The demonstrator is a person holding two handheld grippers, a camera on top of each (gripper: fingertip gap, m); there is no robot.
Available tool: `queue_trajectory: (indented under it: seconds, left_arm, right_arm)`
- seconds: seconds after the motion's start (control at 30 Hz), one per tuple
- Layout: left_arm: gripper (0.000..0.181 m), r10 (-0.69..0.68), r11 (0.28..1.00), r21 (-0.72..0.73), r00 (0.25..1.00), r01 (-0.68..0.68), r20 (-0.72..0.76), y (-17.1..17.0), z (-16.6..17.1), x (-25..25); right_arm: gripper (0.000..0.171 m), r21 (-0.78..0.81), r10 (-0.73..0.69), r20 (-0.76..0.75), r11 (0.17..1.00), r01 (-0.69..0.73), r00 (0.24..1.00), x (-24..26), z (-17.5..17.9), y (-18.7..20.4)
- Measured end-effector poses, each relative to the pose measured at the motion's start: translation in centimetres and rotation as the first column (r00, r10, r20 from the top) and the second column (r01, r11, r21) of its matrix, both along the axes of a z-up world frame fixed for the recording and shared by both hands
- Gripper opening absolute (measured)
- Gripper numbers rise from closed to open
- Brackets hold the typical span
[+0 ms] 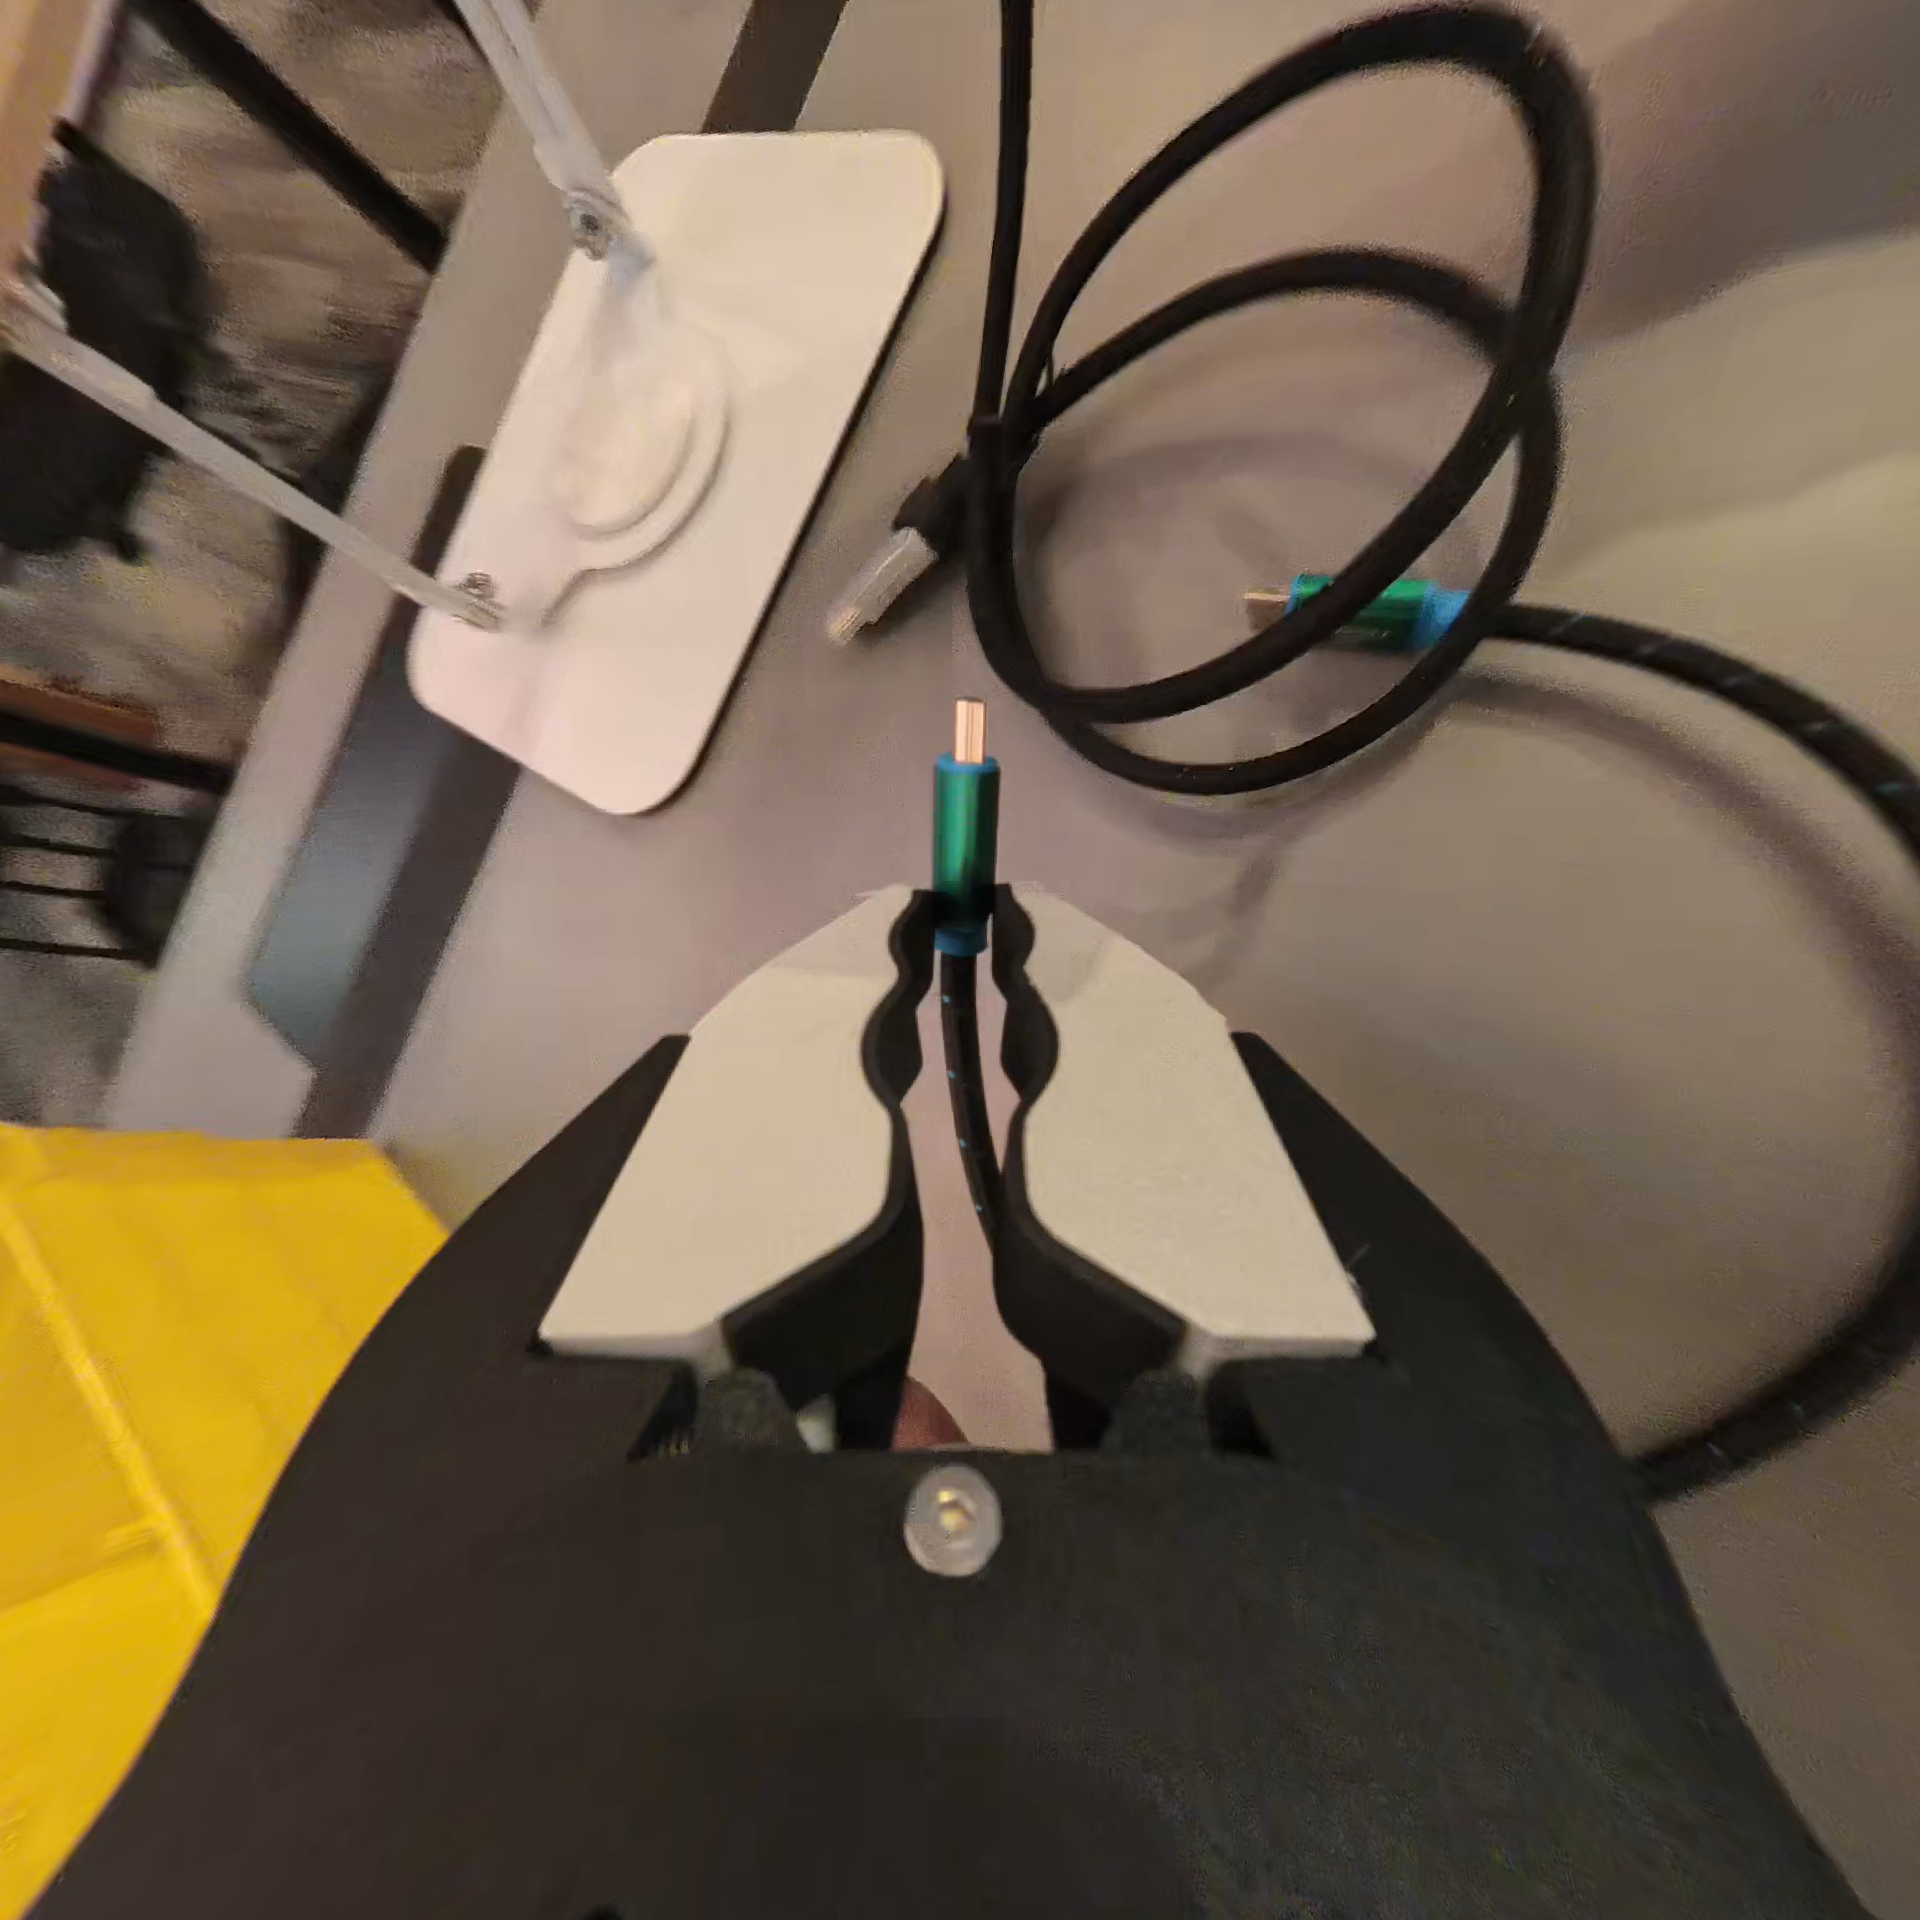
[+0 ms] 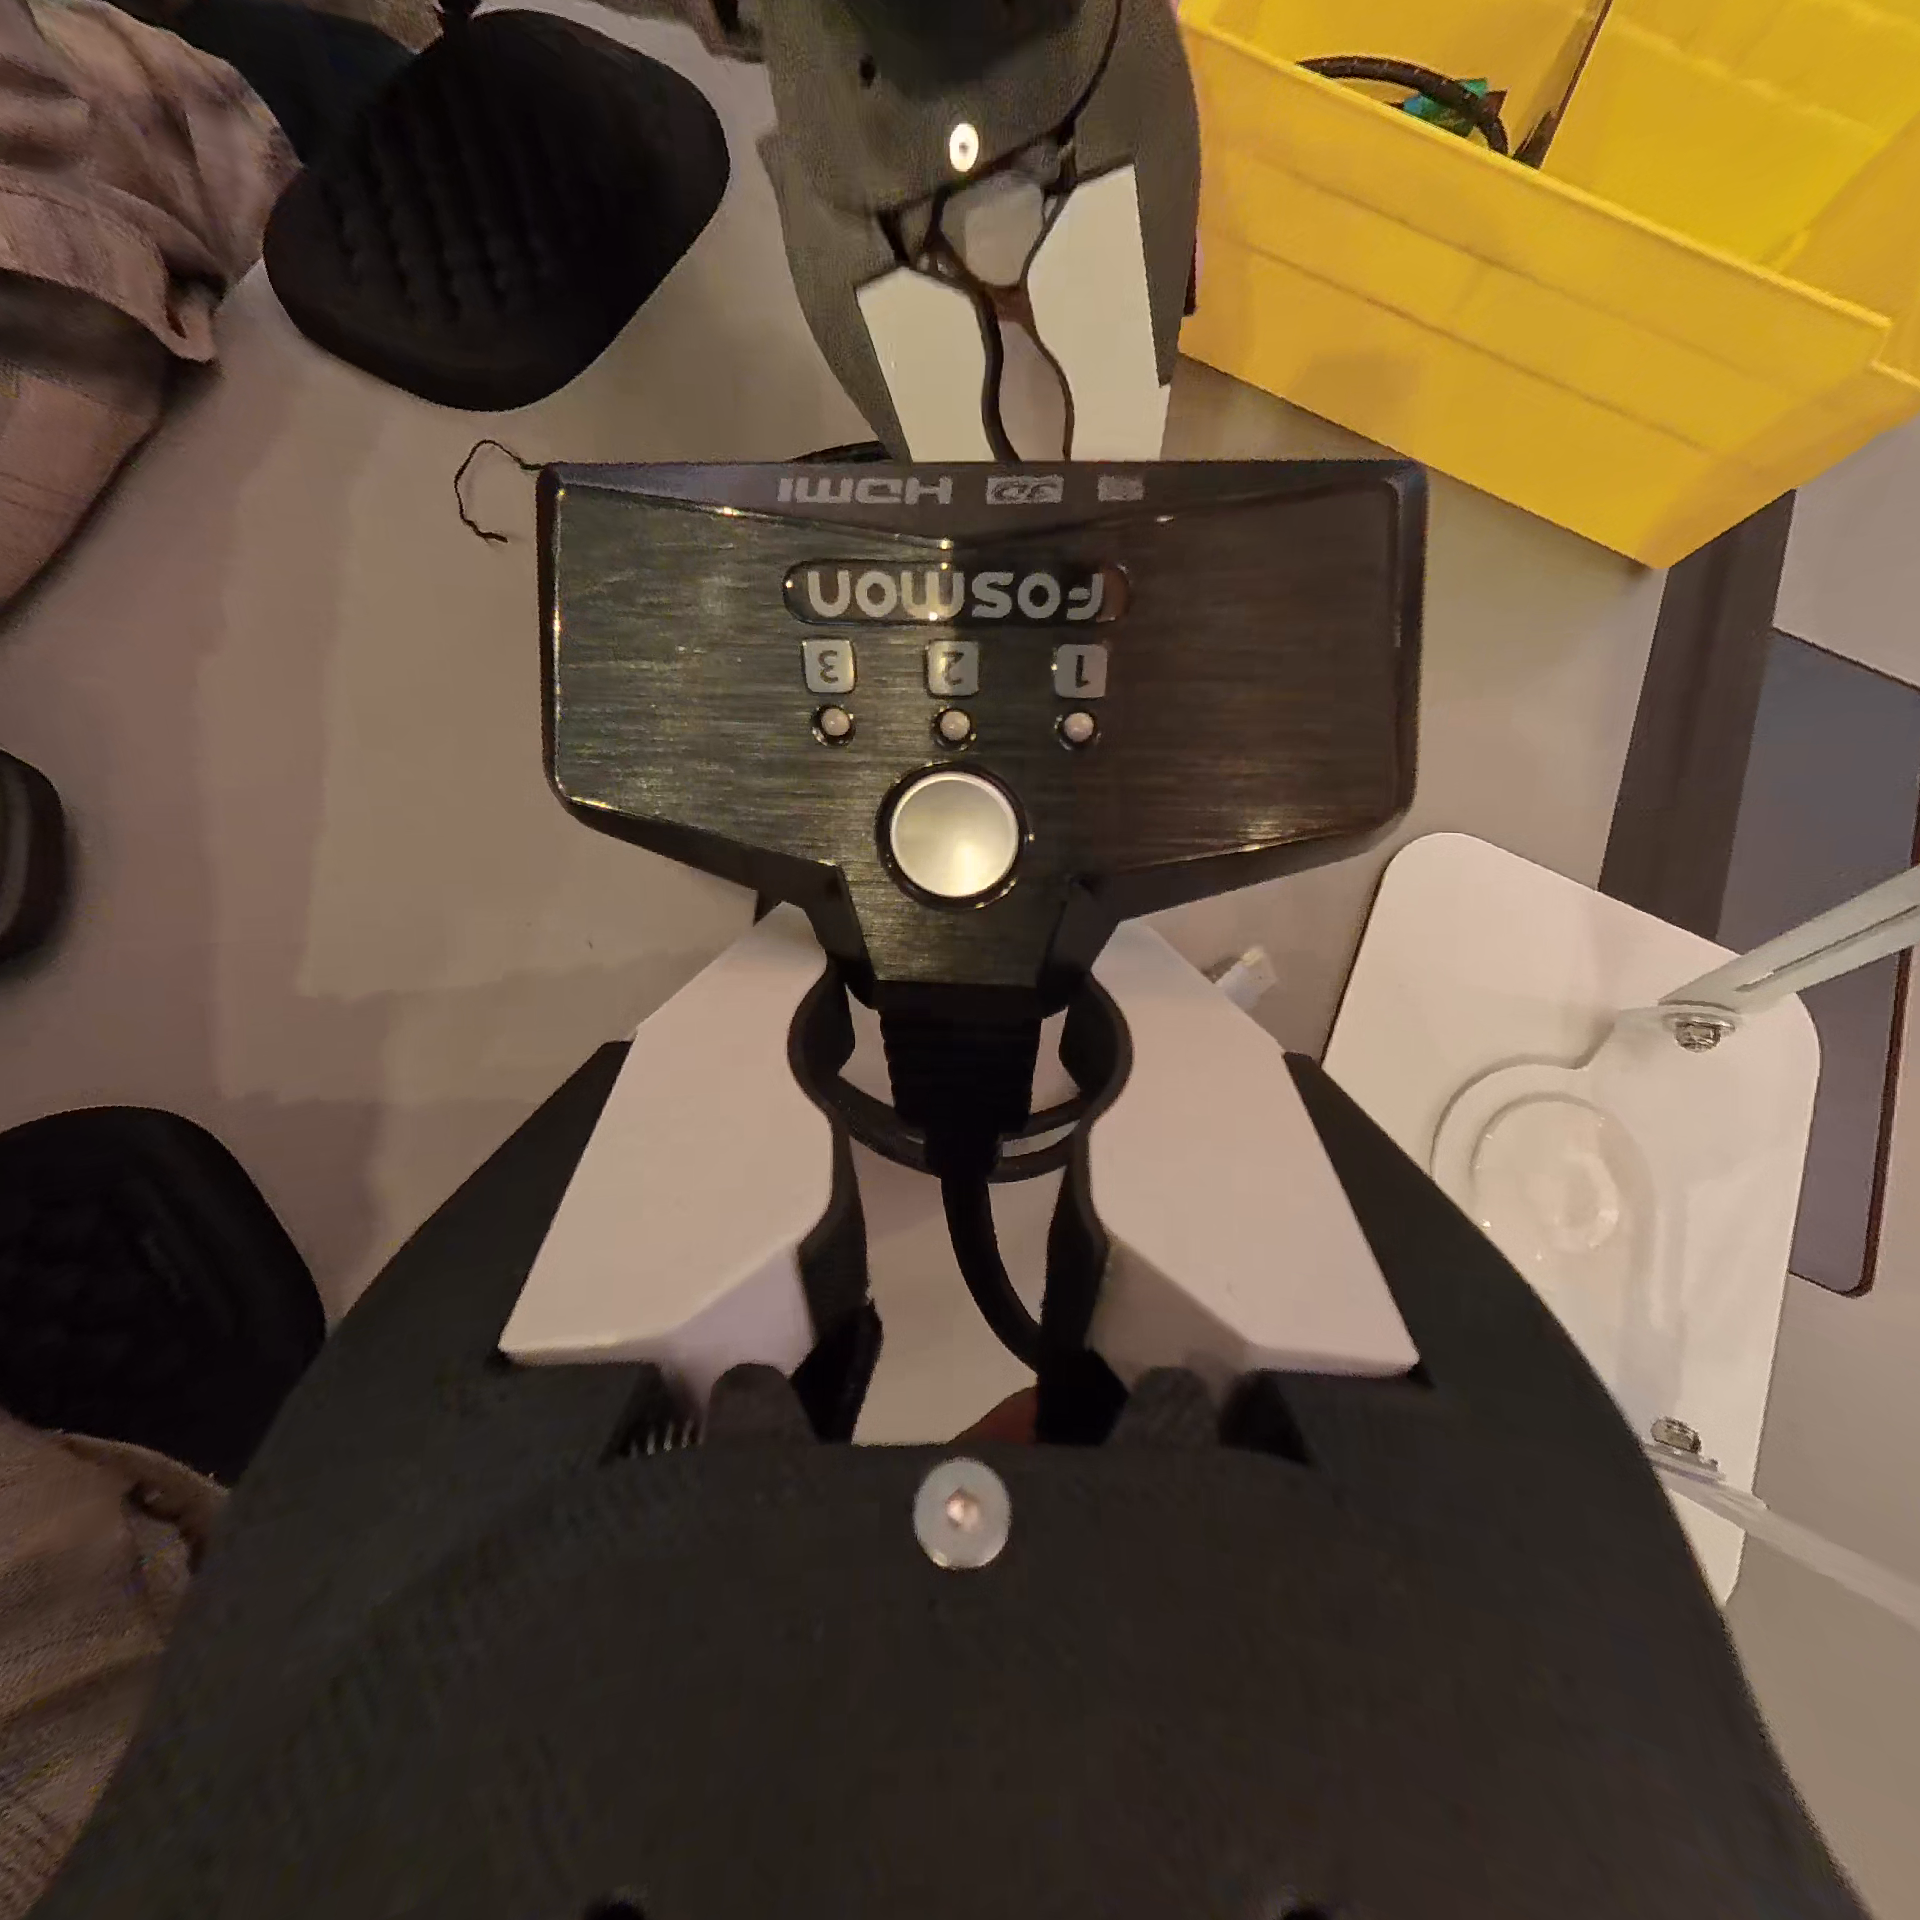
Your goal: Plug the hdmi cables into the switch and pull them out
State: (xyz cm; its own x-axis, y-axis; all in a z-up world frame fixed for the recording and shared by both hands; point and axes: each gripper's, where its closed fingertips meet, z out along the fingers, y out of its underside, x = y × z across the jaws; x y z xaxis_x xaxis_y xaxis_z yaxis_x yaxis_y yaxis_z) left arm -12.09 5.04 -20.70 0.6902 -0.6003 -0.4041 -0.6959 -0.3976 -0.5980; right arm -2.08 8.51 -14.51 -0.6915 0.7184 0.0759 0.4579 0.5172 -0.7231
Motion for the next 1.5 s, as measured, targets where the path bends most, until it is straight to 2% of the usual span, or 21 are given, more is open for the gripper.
queue_trajectory:
  seconds: [0.1,0.23,0.4,0.5,0.67,0.77,0.93,1.0,1.23,1.3,1.33,1.37,1.5]
  left_arm:
    - [0.011,-0.051,0.992,-0.105,0.986,0.068,0.159,-1.5,1.5,1.0]
    - [0.011,-0.135,0.973,-0.136,0.937,0.187,0.323,-2.9,4.5,2.1]
    - [0.011,-0.211,0.926,-0.168,0.831,0.339,0.515,-4.5,6.4,3.5]
    - [0.011,-0.180,0.923,-0.213,0.851,0.319,0.494,-4.6,5.9,2.8]
    - [0.012,-0.195,0.901,-0.271,0.875,0.338,0.444,-6.6,3.6,3.4]
    - [0.012,-0.189,0.889,-0.293,0.864,0.352,0.466,-7.8,2.3,3.9]
    - [0.012,-0.161,0.894,-0.278,0.830,0.353,0.534,-8.4,1.7,3.7]
    - [0.012,-0.166,0.893,-0.255,0.799,0.370,0.578,-8.5,2.2,3.8]
    - [0.012,-0.134,0.908,-0.241,0.782,0.342,0.608,-8.3,2.0,3.3]
    - [0.012,-0.130,0.910,-0.234,0.774,0.341,0.620,-8.3,2.0,3.3]
    - [0.012,-0.126,0.912,-0.232,0.770,0.338,0.625,-8.3,2.0,3.3]
    - [0.012,-0.123,0.912,-0.232,0.766,0.338,0.630,-8.3,2.0,3.2]
    - [0.012,-0.109,0.914,-0.229,0.746,0.335,0.658,-8.1,2.2,2.8]
  right_arm:
    - [0.035,-0.010,0.009,-0.012,1.000,-0.009,1.000,0.2,0.4,-0.1]
    - [0.034,-0.024,0.001,-0.034,1.000,-0.002,0.999,0.6,1.0,0.2]
    - [0.034,-0.016,0.021,0.001,1.000,-0.021,1.000,0.2,0.1,-0.3]
    - [0.035,0.038,0.026,0.063,0.999,-0.028,0.998,-0.9,-1.8,-0.9]
    - [0.034,0.151,0.044,0.224,0.985,-0.079,0.974,-2.7,-6.8,-2.4]
    - [0.033,0.224,0.029,0.291,0.970,-0.098,0.956,-3.6,-9.4,-2.7]
    - [0.034,0.324,-0.015,0.315,0.942,-0.093,0.949,-4.8,-11.2,-2.6]
    - [0.034,0.360,-0.013,0.324,0.926,-0.111,0.946,-5.0,-11.7,-2.8]
    - [0.033,0.474,-0.008,0.315,0.868,-0.150,0.949,-5.9,-12.1,-3.8]
    - [0.042,0.493,0.006,0.290,0.856,-0.155,0.957,-6.2,-12.0,-4.2]
    - [0.052,0.484,0.015,0.280,0.861,-0.154,0.960,-6.3,-11.8,-4.5]
    - [0.054,0.471,0.019,0.267,0.870,-0.148,0.963,-6.4,-11.4,-4.7]
    - [0.051,0.401,0.078,0.136,0.907,-0.127,0.988,-6.9,-8.6,-5.2]
